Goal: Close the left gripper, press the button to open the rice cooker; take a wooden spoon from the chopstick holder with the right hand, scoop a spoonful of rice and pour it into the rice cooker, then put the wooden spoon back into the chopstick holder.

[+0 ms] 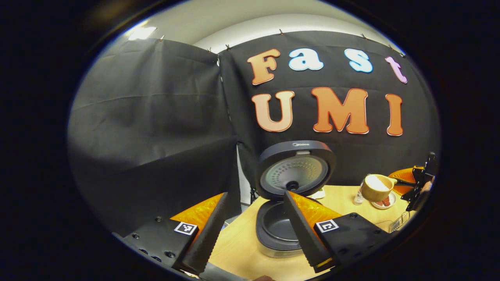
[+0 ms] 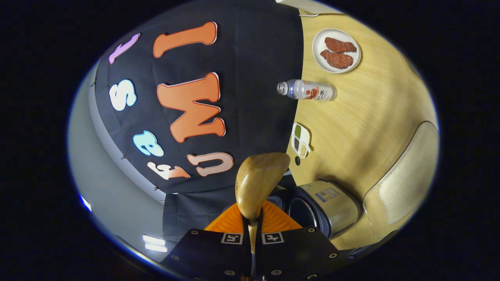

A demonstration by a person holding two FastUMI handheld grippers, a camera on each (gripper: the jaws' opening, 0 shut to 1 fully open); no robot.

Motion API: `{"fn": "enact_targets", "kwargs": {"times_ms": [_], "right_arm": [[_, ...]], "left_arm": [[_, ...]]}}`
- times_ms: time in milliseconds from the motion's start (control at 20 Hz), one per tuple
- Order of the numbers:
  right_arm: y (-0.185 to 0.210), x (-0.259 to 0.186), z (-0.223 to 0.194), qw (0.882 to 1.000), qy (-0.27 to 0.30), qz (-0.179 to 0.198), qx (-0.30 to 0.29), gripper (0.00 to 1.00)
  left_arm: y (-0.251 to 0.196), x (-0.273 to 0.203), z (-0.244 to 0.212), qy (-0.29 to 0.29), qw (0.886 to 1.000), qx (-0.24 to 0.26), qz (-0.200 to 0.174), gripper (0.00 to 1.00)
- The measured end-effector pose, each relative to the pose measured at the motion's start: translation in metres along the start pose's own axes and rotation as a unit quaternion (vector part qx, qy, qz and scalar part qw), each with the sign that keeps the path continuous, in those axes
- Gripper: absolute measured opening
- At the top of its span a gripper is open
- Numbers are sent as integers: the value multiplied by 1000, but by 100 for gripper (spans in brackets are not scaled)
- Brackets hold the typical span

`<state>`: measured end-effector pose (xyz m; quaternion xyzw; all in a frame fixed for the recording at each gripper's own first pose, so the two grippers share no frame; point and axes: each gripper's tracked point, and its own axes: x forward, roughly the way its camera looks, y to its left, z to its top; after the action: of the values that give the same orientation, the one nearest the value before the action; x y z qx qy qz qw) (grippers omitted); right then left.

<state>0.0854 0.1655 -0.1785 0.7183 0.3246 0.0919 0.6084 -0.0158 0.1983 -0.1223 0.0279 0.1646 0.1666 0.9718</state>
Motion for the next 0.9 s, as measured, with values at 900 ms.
{"fn": "enact_targets", "kwargs": {"times_ms": [900], "right_arm": [[-31,129,-70,951,12,-114,-288,3]], "left_arm": [[100,-11,-52,52,994,-41,83,94]]}}
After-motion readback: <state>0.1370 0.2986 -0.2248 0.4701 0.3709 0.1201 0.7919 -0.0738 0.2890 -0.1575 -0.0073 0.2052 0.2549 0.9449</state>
